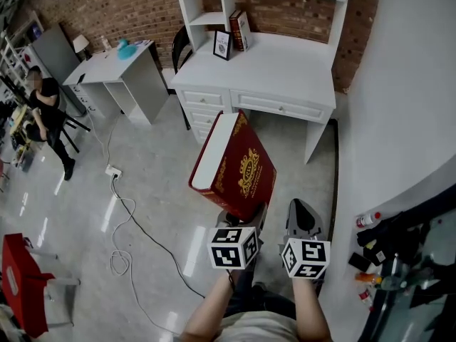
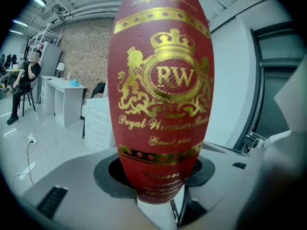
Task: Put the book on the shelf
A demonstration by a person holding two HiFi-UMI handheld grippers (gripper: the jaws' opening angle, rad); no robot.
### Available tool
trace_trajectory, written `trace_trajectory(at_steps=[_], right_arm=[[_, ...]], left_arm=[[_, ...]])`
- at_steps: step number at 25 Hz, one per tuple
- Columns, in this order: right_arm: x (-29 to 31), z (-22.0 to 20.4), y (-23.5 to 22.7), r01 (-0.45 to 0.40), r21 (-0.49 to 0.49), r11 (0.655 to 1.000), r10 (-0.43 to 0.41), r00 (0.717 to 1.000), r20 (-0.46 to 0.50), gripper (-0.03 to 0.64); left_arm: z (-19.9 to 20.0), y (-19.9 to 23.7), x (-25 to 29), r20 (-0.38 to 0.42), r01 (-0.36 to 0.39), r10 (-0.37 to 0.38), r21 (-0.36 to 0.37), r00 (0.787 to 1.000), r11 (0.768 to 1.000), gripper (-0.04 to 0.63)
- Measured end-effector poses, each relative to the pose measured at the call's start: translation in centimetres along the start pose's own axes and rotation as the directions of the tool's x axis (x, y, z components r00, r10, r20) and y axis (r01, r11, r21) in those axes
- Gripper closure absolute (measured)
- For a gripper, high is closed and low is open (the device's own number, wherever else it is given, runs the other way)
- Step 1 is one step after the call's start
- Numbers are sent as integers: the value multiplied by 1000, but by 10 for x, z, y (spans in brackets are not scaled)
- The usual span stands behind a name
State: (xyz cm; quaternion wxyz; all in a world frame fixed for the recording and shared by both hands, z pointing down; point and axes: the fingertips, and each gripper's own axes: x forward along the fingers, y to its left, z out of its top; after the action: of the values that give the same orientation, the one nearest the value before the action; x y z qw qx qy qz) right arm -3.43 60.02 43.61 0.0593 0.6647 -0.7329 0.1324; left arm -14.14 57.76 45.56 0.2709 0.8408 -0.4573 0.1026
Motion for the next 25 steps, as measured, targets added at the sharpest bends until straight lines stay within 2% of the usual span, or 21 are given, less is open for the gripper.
trace_trajectory(at_steps=[14,25], right_arm=[[132,42,4,36,-4,999,-36,999,2,600],[195,52,-6,62,-8,998,-62,998,-15,600]], left_arm=[[85,70,93,-20,30,-29,31,999,999,353],[113,106,145,-40,36,-35,19,999,999,353]])
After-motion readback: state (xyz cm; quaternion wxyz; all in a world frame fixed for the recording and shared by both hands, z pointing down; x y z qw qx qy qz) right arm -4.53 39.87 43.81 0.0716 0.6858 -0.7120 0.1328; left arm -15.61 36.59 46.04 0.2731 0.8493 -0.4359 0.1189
